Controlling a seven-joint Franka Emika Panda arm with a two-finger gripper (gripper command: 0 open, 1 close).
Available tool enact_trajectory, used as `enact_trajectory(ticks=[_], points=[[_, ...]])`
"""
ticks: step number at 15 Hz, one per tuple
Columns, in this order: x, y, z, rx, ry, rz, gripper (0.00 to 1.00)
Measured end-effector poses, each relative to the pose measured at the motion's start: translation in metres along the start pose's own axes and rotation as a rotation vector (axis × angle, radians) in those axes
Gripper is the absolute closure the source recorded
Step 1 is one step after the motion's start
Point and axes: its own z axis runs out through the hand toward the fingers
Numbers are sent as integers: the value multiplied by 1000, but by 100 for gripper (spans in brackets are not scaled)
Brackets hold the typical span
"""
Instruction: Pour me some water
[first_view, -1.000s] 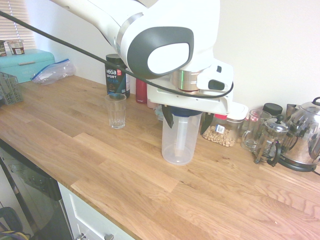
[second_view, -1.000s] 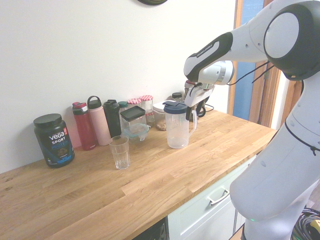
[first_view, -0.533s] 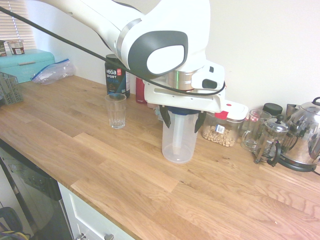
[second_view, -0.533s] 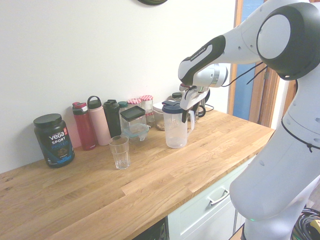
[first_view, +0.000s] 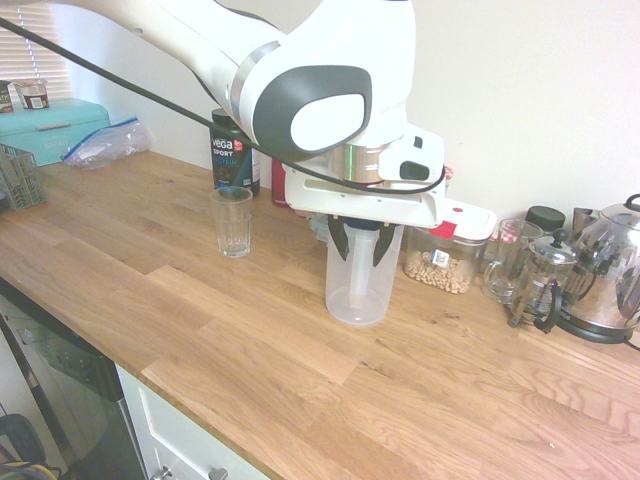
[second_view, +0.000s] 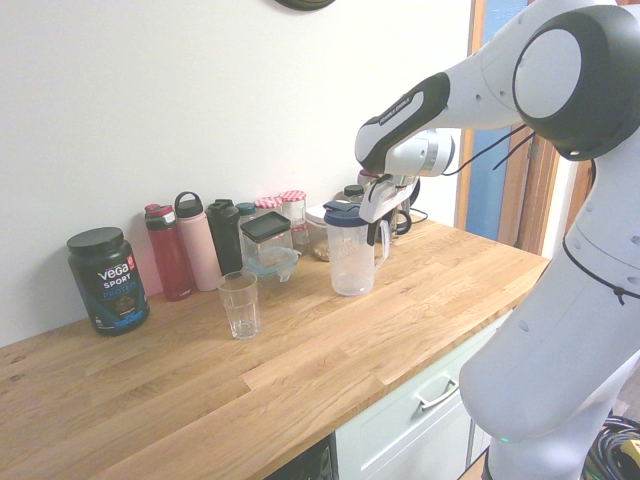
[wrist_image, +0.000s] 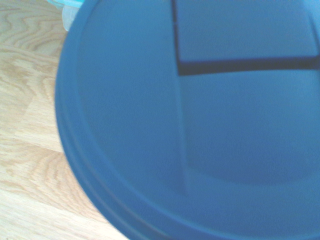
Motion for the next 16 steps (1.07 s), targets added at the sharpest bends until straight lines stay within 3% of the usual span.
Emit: enact_trajectory(ticks=[10, 13, 16], points=[[-4, 7, 0, -7, 9, 9, 100], [-6, 8, -22, -6, 36, -3, 100], [-20, 5, -61, 2, 20, -82, 100]])
